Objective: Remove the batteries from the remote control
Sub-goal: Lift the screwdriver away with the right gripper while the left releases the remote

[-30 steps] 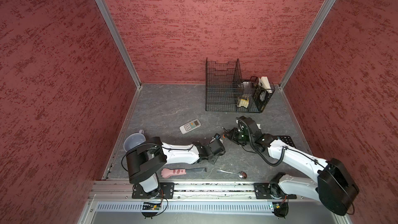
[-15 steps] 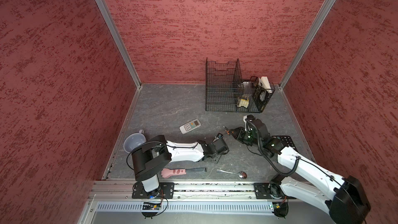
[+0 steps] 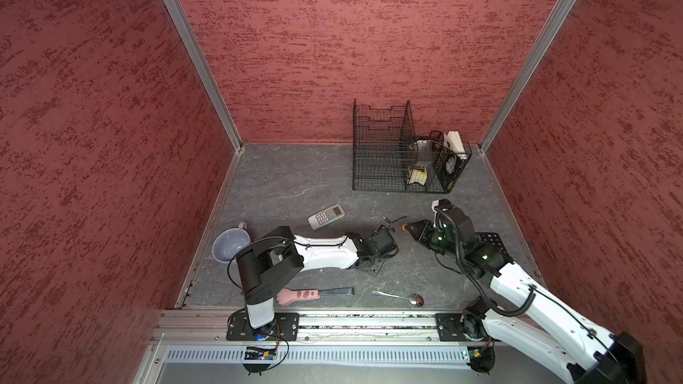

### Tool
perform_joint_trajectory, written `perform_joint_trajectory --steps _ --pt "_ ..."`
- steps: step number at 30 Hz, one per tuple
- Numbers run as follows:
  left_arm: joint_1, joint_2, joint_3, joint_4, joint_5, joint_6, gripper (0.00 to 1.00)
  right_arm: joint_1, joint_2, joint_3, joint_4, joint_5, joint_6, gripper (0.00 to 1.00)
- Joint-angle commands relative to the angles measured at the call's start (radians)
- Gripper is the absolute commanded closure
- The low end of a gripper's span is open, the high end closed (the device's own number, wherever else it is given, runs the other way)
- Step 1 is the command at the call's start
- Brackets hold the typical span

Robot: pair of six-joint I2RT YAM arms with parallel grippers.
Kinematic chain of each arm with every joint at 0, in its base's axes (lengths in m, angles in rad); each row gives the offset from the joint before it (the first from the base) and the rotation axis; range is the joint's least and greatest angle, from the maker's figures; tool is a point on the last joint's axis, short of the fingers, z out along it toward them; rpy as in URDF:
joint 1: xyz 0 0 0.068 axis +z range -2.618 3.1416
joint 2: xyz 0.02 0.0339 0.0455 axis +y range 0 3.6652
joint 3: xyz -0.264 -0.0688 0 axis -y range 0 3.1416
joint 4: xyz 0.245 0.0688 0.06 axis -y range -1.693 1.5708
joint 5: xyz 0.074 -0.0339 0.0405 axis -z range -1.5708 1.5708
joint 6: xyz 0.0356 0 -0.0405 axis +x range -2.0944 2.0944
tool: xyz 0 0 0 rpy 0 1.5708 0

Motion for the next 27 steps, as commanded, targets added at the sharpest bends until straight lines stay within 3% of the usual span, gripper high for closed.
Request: perform_joint_trajectory --steps 1,11,27 --pt "0.044 0.091 0.021 0.027 0.037 0.074 0.49 -0.015 -0.019 0.023 -0.049 0.039 -0.015 1.00" --pt "0.149 0.158 0.113 0.000 0.082 0.135 0.49 -0.042 -0.052 0.028 -0.094 0.062 -0.027 1.00" --pt "0.245 0.221 0.197 -0.029 0.084 0.206 0.46 -0.061 -0.061 0.008 -0.071 0.056 -0.022 1.00"
